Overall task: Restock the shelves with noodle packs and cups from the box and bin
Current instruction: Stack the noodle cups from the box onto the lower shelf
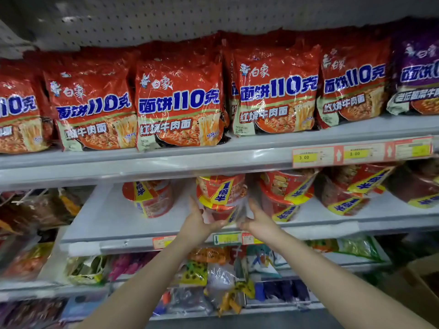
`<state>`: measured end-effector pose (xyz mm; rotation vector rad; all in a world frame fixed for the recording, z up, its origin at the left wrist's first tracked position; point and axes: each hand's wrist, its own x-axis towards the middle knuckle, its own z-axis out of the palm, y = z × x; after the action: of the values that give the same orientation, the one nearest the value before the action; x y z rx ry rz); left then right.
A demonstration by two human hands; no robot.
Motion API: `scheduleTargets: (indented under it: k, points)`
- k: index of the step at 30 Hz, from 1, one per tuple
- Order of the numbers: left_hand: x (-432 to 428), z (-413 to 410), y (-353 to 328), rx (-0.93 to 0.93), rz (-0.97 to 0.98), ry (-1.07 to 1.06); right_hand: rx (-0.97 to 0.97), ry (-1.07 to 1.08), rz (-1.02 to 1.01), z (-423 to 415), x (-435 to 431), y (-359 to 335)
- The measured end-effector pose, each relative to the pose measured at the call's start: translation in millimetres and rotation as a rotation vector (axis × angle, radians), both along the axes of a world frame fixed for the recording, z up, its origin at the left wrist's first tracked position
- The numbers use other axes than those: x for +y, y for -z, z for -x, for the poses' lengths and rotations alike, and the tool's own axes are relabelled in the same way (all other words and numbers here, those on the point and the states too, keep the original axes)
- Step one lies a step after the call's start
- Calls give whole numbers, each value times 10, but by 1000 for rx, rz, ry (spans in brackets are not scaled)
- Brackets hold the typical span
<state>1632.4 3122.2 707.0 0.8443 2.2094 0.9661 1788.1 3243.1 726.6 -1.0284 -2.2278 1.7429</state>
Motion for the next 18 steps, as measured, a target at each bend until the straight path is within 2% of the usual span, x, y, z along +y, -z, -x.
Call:
scheduleTargets:
  k: [9,18]
  points:
    - [-216,-223,164,87,136,167,-95,120,20,-625,-122,81]
    - [235,-1069,355,4,145,543,-132,446,205,-1939,-472,181]
